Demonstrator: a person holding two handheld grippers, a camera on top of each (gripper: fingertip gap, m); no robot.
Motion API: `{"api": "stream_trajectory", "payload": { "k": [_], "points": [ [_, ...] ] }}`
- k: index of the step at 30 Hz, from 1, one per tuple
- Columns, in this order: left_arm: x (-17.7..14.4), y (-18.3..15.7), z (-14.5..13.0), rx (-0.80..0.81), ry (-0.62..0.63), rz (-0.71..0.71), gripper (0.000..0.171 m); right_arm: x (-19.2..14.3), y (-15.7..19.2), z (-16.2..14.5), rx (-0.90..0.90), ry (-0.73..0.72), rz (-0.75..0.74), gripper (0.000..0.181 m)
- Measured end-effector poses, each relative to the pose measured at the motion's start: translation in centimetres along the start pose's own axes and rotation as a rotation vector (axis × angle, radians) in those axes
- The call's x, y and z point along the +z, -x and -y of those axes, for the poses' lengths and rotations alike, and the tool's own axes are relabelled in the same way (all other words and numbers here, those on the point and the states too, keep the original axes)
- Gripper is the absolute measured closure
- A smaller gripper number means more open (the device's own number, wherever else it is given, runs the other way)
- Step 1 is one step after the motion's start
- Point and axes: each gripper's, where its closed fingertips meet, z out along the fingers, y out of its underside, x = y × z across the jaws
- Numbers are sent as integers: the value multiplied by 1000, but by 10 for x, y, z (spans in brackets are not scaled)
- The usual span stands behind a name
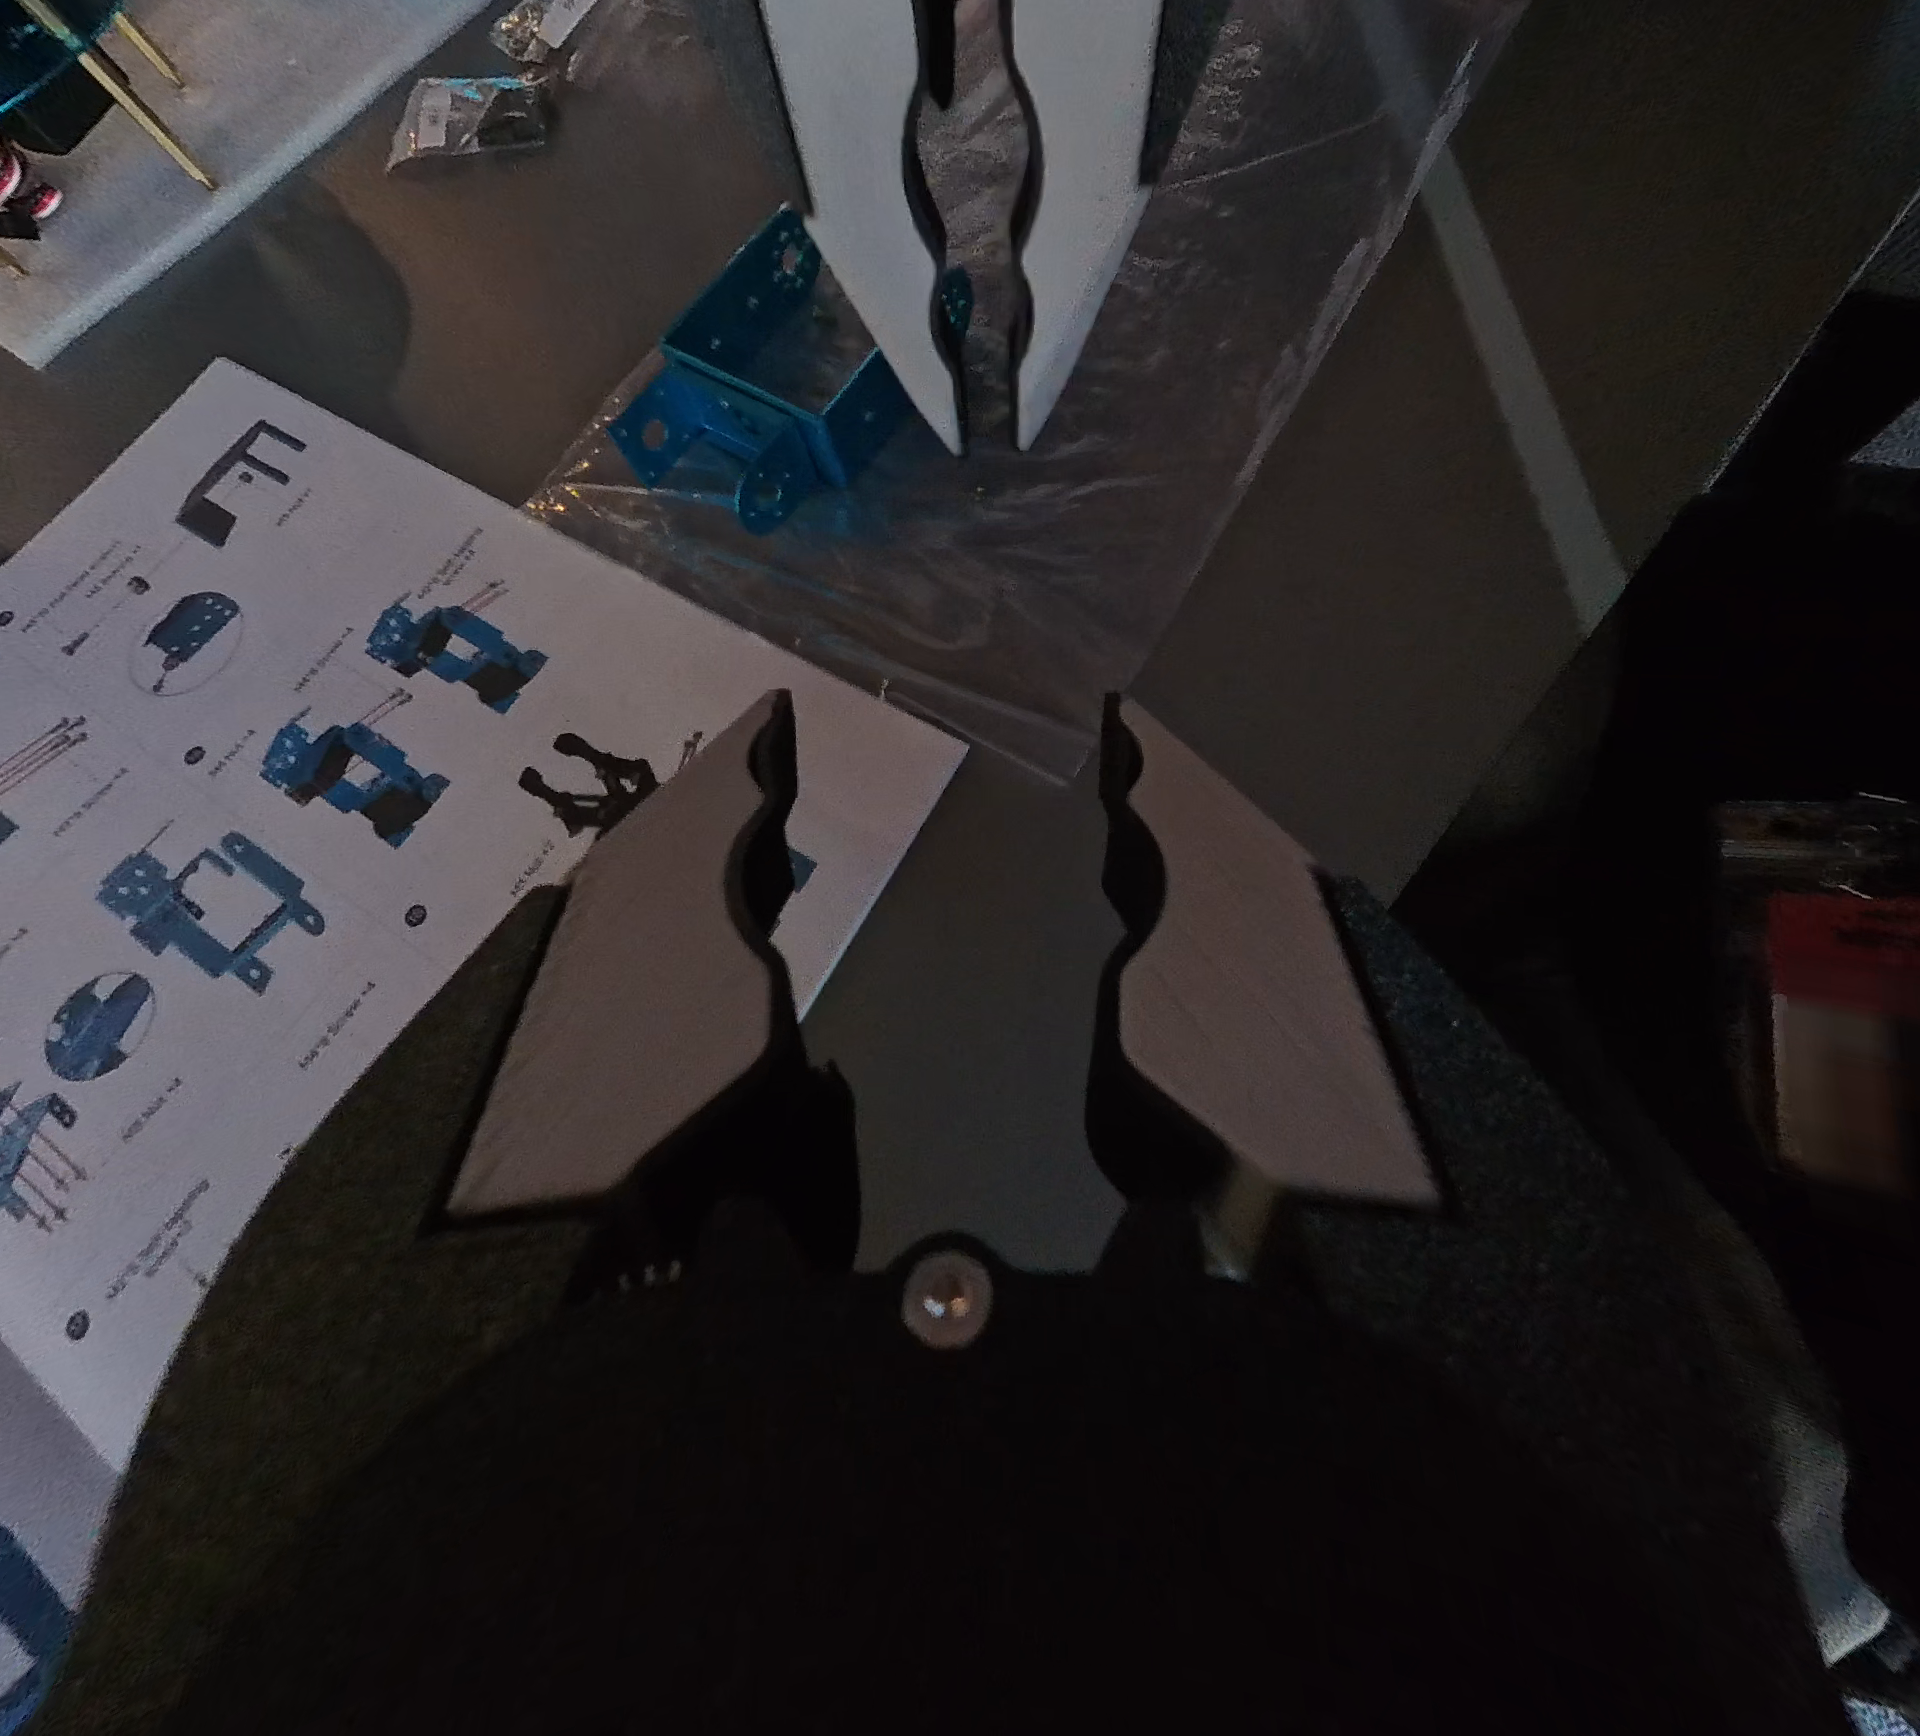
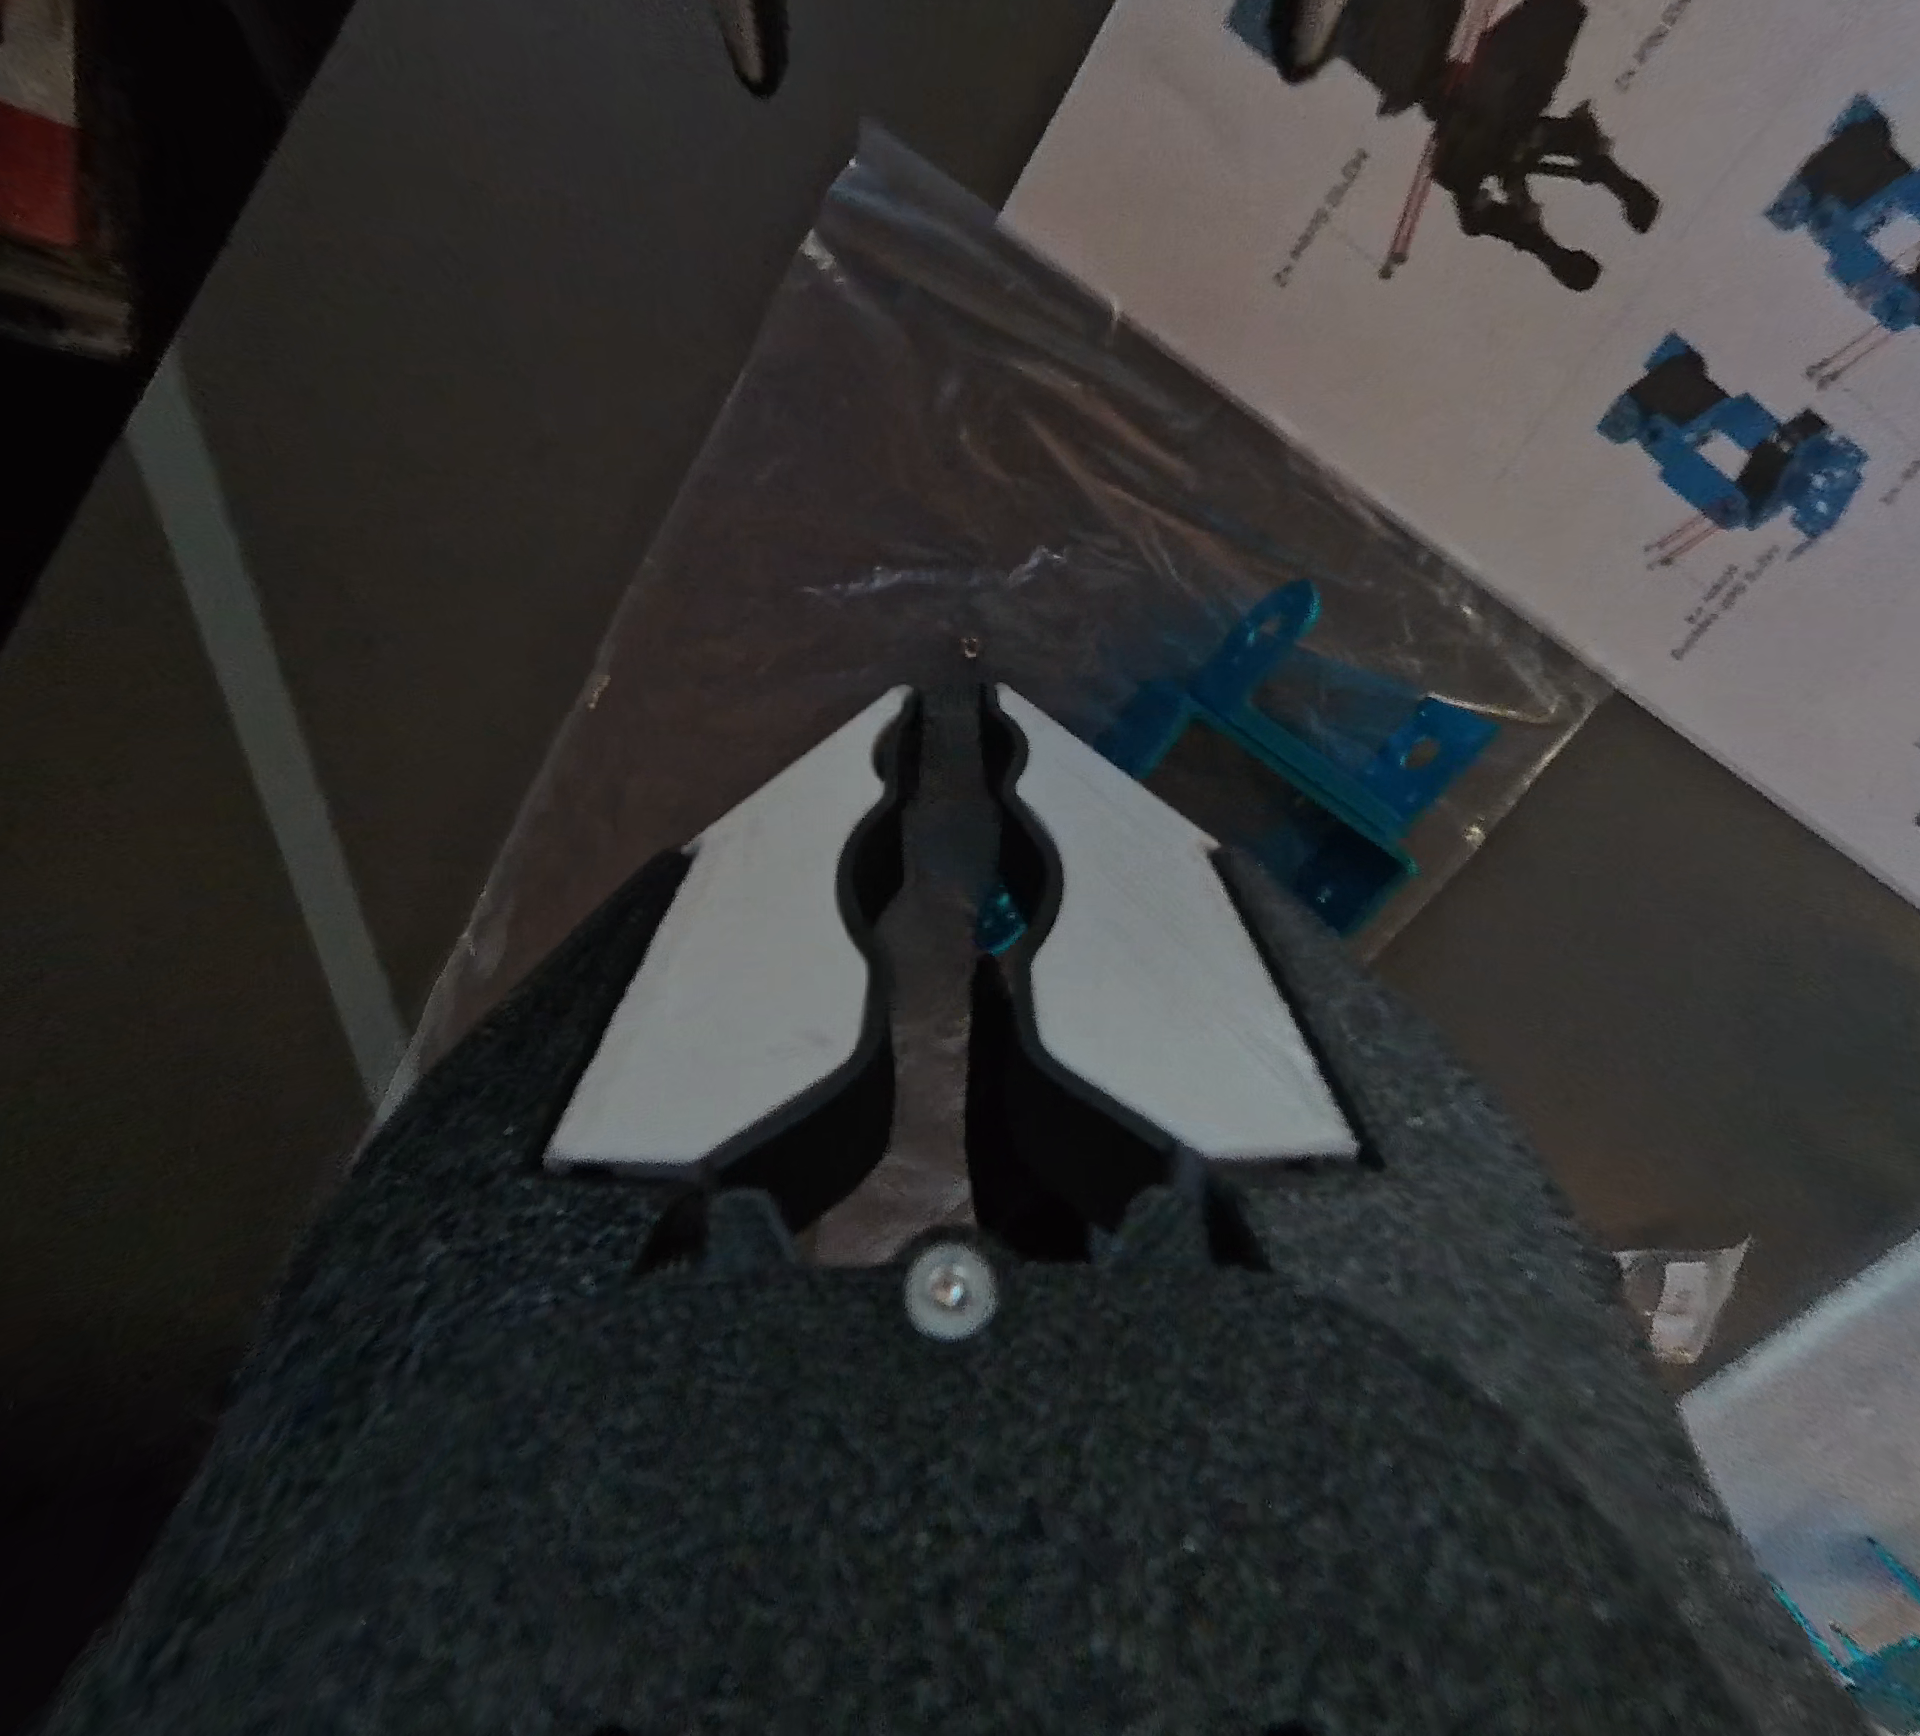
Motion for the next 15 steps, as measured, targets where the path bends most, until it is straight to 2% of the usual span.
{"api": "stream_trajectory", "payload": {
  "k": [7,15],
  "points": [
    [-1,-10,-8,-11,1,1,113,4,-8,2,-26,98,3,173],
    [-13,-21,-20,-29,11,23,113,9,-5,6,-45,131,27,176]
  ]
}}
